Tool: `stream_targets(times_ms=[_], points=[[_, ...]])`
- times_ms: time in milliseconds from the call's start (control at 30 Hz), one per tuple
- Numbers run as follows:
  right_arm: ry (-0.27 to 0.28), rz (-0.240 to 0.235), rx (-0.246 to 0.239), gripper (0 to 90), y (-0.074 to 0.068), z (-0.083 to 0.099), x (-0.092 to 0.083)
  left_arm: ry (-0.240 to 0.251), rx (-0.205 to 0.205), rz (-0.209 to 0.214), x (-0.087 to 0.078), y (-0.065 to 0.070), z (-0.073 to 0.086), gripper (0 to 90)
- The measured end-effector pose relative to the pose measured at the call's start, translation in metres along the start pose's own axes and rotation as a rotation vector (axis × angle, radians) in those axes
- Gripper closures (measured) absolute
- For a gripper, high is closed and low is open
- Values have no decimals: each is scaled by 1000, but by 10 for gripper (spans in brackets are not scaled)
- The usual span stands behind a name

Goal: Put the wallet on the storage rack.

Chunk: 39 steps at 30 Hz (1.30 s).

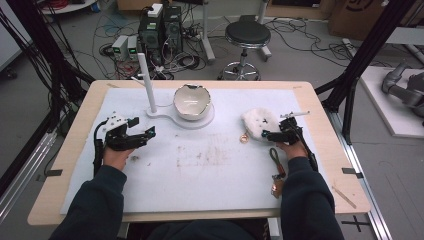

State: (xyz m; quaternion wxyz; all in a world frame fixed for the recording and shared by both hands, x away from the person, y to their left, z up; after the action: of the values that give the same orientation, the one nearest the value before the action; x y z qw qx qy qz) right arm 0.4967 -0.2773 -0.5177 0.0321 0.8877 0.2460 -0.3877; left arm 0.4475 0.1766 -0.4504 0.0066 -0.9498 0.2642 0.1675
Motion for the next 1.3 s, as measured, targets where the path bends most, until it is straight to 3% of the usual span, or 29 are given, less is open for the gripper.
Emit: stream_targets(times_ms=[67,133,233,367,467,533,567,633,733,833,867,933,967,1000,1067,1100,1133,1200,1267,1300], points=[[-3,-8,-3,294,0,0,0,0,-5,-3,1,0,0,229],[-7,-10,-17,444,0,0,-1,-4,-6,-3,1,-1,1,230],[0,28,-37,691,4,-2,-8,-4,-10,-1,1,-1,1,231],[28,20,-72,786,2,-6,-15,-7,-8,-2,1,0,1,236],[53,6,-80,803,-2,-10,-19,-8,-10,-1,1,0,1,239],[114,-26,-91,812,-9,-18,-27,-1,-14,19,0,2,0,274],[114,-26,-91,812,-9,-18,-27,-1,-14,19,0,2,0,291],[195,-83,-106,814,-19,-28,-40,6,-17,43,0,7,-2,294],[256,-169,-129,814,-33,-35,-53,10,-16,62,0,11,-4,295],[271,-252,-173,814,-50,-35,-61,19,-22,125,2,25,-8,288],[271,-252,-173,814,-50,-35,-61,19,-22,125,2,25,-8,284],[276,-296,-232,813,-69,-36,-64,21,-22,179,6,41,-13,281],[281,-311,-256,813,-75,-36,-65,21,-22,179,6,41,-13,273],[281,-311,-256,813,-75,-36,-65,21,-18,197,8,47,-14,273],[275,-337,-300,812,-91,-39,-65,18,-12,232,13,59,-17,263],[280,-346,-316,812,-97,-40,-65,12,-12,261,18,71,-19,259],[280,-346,-316,812,-97,-40,-65,12,-12,261,18,71,-19,257],[286,-374,-360,811,-115,-43,-64,8,-2,304,25,87,-20,249],[276,-383,-373,811,-121,-43,-63,1,-3,316,27,91,-19,246],[278,-403,-398,811,-132,-44,-60,-6,1,321,28,94,-18,242]])
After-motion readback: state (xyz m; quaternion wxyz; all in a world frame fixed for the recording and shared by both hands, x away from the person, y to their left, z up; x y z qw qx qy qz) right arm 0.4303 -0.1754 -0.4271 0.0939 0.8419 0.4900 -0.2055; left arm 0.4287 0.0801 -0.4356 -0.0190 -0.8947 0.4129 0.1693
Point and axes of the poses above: each handheld gripper's, and its own axes: x roughly forward along the jaws, z roughly out of its underside, y roughly to its right, the point moved 10 cm from there along x, roughly forward along the jaws, and after that the axes turned 3 degrees about -z, right-handed, at the moved point
